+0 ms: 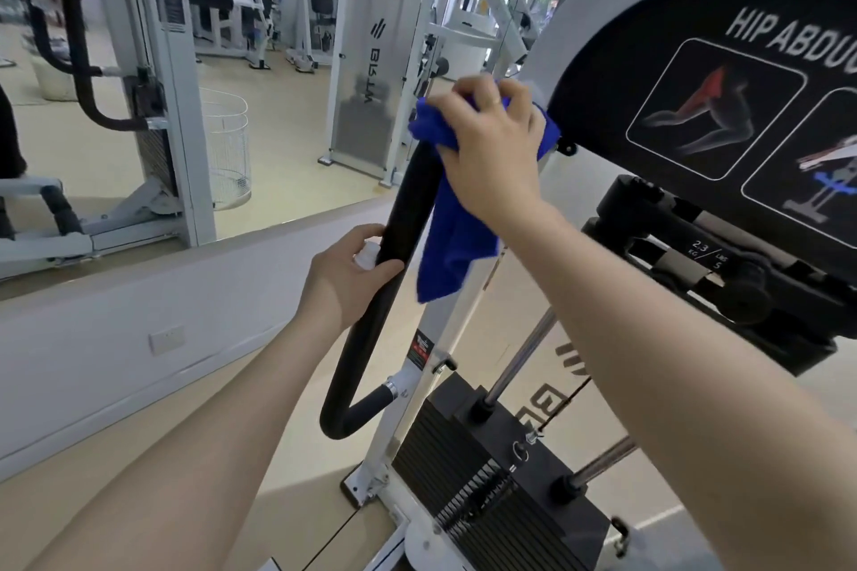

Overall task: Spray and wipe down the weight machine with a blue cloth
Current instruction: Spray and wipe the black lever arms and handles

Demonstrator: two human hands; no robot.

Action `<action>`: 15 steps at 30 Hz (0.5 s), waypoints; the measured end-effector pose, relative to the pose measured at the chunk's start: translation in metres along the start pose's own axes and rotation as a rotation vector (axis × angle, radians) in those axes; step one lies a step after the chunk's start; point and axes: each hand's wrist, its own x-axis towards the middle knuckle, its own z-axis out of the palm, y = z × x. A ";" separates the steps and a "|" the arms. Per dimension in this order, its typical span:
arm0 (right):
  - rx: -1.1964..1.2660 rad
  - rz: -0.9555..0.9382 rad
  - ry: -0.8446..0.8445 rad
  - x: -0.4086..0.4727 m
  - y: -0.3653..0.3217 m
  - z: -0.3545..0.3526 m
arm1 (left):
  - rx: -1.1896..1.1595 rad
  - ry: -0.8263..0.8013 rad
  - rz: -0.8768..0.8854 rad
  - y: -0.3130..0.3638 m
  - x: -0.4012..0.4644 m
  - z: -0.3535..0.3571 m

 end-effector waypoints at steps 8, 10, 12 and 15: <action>0.287 0.429 0.006 0.032 0.004 -0.007 | 0.162 0.004 0.039 0.004 -0.002 0.000; 0.219 0.175 0.015 -0.002 -0.017 -0.003 | 0.121 -0.011 0.043 0.002 -0.004 0.001; 0.069 -0.129 -0.041 -0.024 -0.024 0.000 | 0.112 -0.010 0.044 0.001 -0.004 0.001; -0.003 -0.203 -0.170 -0.006 -0.010 -0.007 | 0.141 0.006 0.022 0.005 -0.006 0.001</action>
